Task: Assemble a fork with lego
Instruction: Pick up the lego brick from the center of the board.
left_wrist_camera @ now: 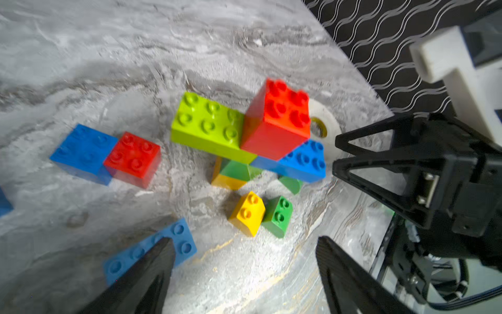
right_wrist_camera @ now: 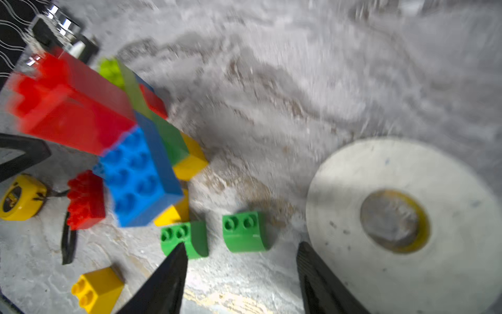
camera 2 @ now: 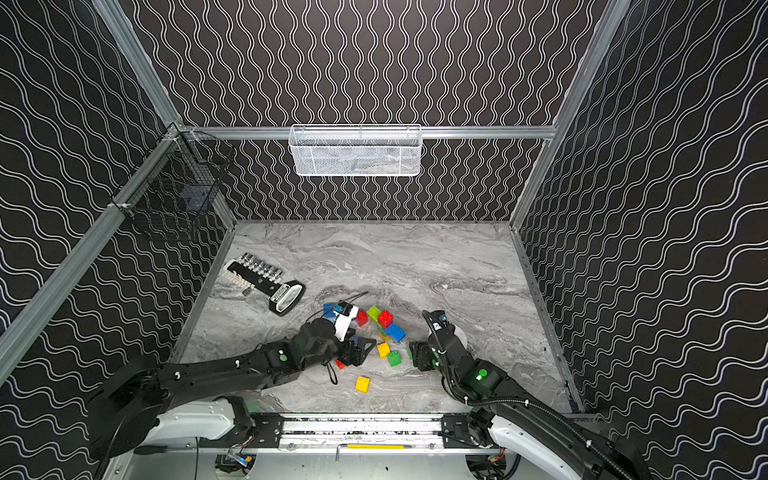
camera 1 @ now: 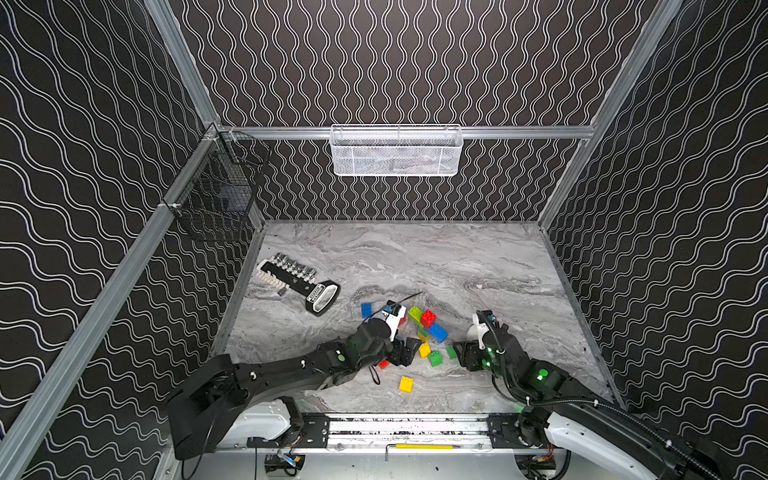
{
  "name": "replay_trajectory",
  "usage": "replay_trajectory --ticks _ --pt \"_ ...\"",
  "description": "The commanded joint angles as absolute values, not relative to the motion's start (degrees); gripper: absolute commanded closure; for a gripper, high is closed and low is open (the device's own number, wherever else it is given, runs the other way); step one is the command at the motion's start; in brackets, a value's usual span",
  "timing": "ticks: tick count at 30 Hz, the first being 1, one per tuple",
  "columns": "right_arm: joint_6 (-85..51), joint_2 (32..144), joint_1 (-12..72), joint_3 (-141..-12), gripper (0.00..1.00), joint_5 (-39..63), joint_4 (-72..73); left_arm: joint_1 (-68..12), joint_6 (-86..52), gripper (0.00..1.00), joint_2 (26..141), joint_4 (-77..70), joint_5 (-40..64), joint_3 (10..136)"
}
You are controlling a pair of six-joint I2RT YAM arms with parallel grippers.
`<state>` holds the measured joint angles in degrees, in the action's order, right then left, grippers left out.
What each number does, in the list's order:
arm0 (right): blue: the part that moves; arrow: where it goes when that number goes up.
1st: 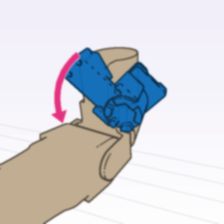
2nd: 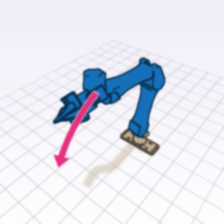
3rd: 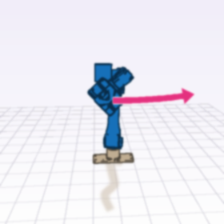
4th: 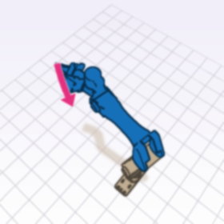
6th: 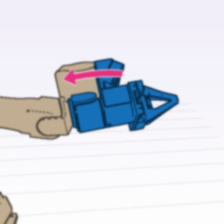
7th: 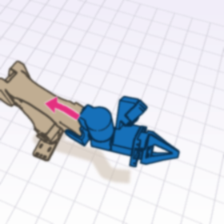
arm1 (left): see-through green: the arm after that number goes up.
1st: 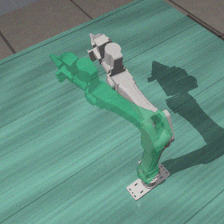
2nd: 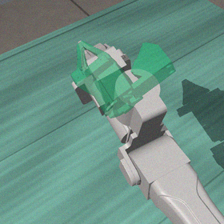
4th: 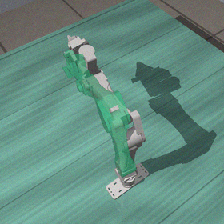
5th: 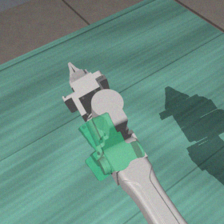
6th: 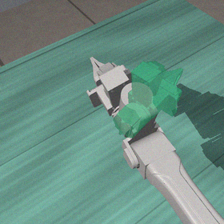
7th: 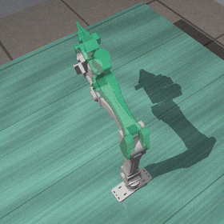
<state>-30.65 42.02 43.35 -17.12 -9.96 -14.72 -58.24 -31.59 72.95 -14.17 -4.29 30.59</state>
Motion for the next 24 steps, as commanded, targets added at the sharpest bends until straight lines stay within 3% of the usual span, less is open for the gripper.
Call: replay_trajectory --ticks 1,14,24 --pt "-35.07 43.88 43.42 -15.51 0.38 -9.49 -8.15 -59.01 -33.06 0.15 74.25 -16.92 -6.49 30.58" --pt "-29.27 53.88 43.5 -16.82 0.39 -8.88 -3.16 -59.03 -32.61 0.16 74.51 -16.17 -7.47 31.29" --pt "-28.93 60.48 45.31 -21.25 0.47 -12.83 -7.5 -59.06 -32.28 0.18 75.65 -16.15 -7.12 32.08"
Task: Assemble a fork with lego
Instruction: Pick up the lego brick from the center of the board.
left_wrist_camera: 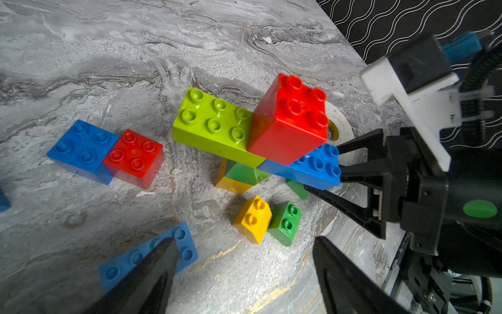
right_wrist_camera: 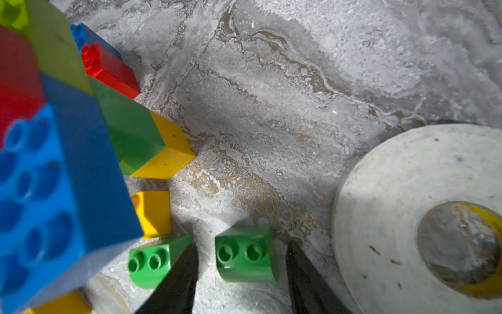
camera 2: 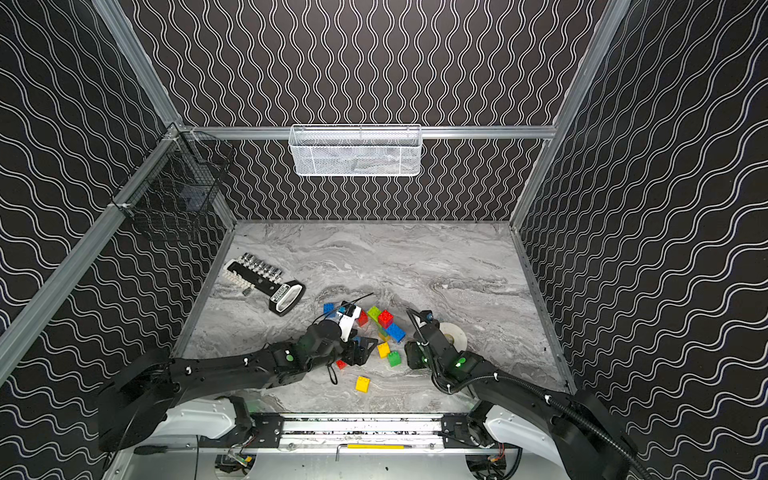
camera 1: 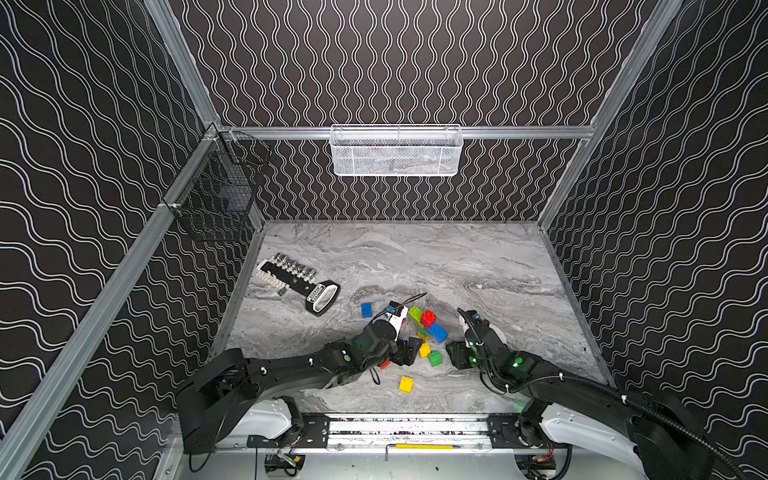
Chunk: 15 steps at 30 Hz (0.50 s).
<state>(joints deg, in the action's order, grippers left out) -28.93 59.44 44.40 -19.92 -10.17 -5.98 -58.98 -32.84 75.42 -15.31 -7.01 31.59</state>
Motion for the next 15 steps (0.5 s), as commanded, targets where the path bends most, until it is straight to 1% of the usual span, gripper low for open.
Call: replay_trajectory --ticks 1,6,9,13,15 --pt "-28.93 60.94 45.6 -21.4 0.48 -12.92 -7.56 -59.07 -32.28 0.18 75.73 -16.34 -7.08 32.08" --pt "-30.36 64.61 48.16 -23.08 0.5 -15.56 -8.91 -59.06 -32.47 0.18 76.17 -16.48 -6.77 32.04" --pt "-31.43 66.45 49.51 -24.14 0.54 -17.61 -10.07 -59.06 -32.3 0.18 76.33 -16.17 -6.77 32.26" --pt "-32.48 67.75 50.32 -24.94 0.56 -19.84 -11.11 -59.05 -32.32 0.18 76.31 -16.26 -6.77 32.26" --pt "-33.05 68.11 50.36 -25.27 0.6 -20.81 -11.72 -59.06 -32.4 0.18 76.46 -16.35 -6.77 32.17"
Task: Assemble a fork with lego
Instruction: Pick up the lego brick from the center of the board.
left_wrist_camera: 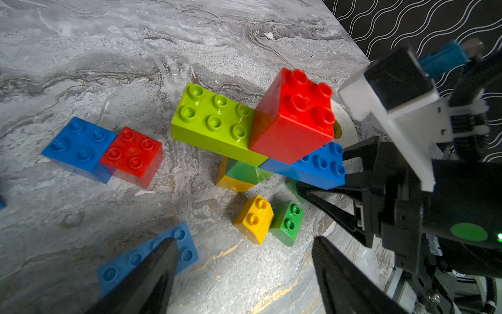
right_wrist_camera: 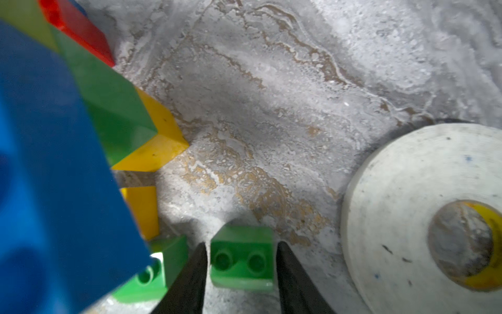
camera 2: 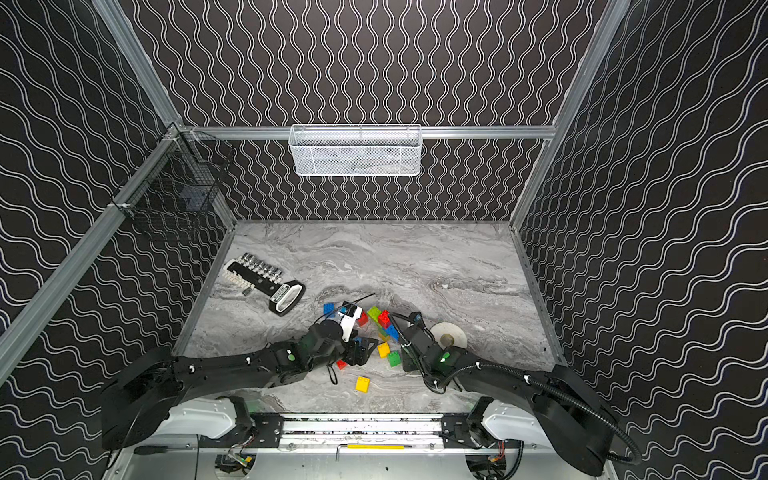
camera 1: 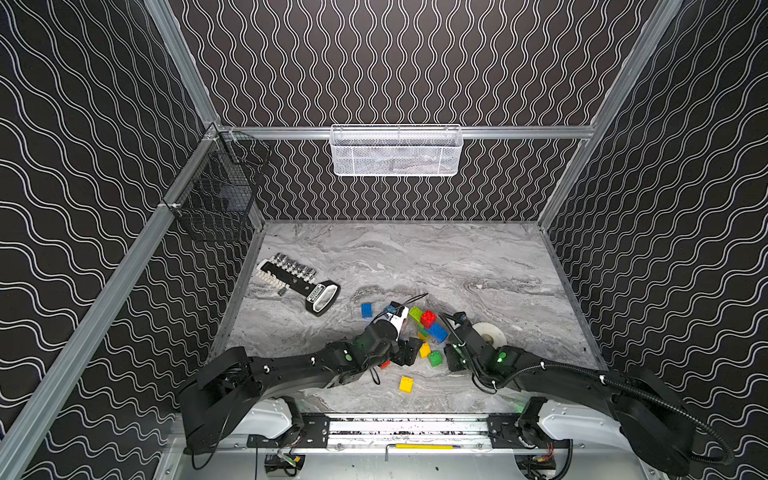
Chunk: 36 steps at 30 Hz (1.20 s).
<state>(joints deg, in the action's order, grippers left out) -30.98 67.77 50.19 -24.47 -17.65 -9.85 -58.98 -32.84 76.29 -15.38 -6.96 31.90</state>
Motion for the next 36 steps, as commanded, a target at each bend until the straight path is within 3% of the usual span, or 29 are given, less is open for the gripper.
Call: replay_trajectory --ticks 1,7,13,26,36 --pt "-33.39 68.25 50.36 -25.36 0.61 -21.24 -11.98 -59.06 -32.39 0.18 76.43 -16.43 -6.77 32.16" --pt "-34.7 67.85 50.36 -25.14 0.63 -21.42 -12.74 -59.05 -32.5 0.18 76.65 -16.68 -6.77 32.17" --pt "-34.56 69.44 50.36 -25.75 0.57 -21.18 -12.52 -59.06 -32.69 0.18 76.46 -16.79 -6.85 31.82" --pt "-34.54 69.46 50.36 -25.25 0.57 -21.8 -10.82 -59.06 -32.29 0.18 77.0 -16.35 -6.77 32.52" --pt "-34.93 67.12 50.36 -24.57 0.64 -22.41 -10.9 -59.05 -32.14 0.19 74.83 -15.78 -7.94 32.05"
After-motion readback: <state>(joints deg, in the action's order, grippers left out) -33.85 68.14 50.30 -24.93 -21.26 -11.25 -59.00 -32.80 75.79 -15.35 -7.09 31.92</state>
